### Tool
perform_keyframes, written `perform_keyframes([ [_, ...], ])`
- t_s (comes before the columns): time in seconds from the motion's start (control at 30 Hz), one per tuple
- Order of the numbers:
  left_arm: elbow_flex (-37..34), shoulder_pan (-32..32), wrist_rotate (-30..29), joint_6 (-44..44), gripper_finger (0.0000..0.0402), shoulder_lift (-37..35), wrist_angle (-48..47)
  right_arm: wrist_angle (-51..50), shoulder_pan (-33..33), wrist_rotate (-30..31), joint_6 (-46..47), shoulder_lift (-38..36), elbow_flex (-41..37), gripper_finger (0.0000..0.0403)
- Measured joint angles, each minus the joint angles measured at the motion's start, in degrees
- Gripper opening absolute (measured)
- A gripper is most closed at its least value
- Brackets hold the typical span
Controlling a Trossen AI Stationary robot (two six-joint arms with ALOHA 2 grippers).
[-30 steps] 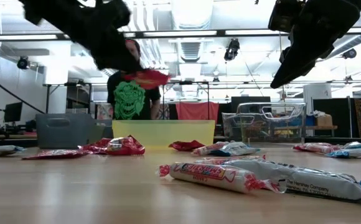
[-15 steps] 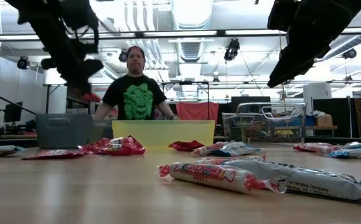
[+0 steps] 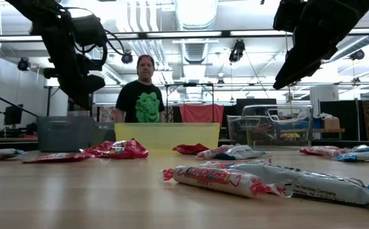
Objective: Sort candy
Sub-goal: Put the red candy into the black bin, then put the orange candy into the transparent bin
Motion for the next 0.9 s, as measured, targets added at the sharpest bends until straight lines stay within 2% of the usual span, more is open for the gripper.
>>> perform_keyframes([
  [0.13, 0.88, -0.4, 1.63, -0.5, 0.0077, -0.45, 0.04, 0.0, 0.0, -0.02, 0.27, 0.0, 0.0, 0.0203],
  [0.23, 2.19, -2.13, 6.62, -0.94, 0.0089, -1.45, 0.54, -0.03, 0.0, -0.04, 3.24, 0.0, 0.0, 0.0203],
  [0.43, 2.69, -11.35, 11.67, -1.46, 0.0089, -3.82, 7.15, -2.56, 0.0, -1.61, 16.42, -0.02, 0.0, 0.0203],
  [0.6, 2.69, -19.97, 11.89, -2.22, 0.0086, -3.93, 11.99, -10.18, 0.0, -7.51, 32.82, -0.02, 0.0, 0.0203],
  [0.7, 2.69, -23.67, 11.45, -2.4, 0.0086, -3.37, 14.55, -15.68, 0.02, -12.7, 39.17, 0.39, 0.0, 0.0203],
  [0.9, 2.67, -25.85, 11.37, -1.46, 0.0086, -2.7, 17.81, -32.77, 0.02, -19.89, 51.38, 2.6, 0.06, 0.0203],
])
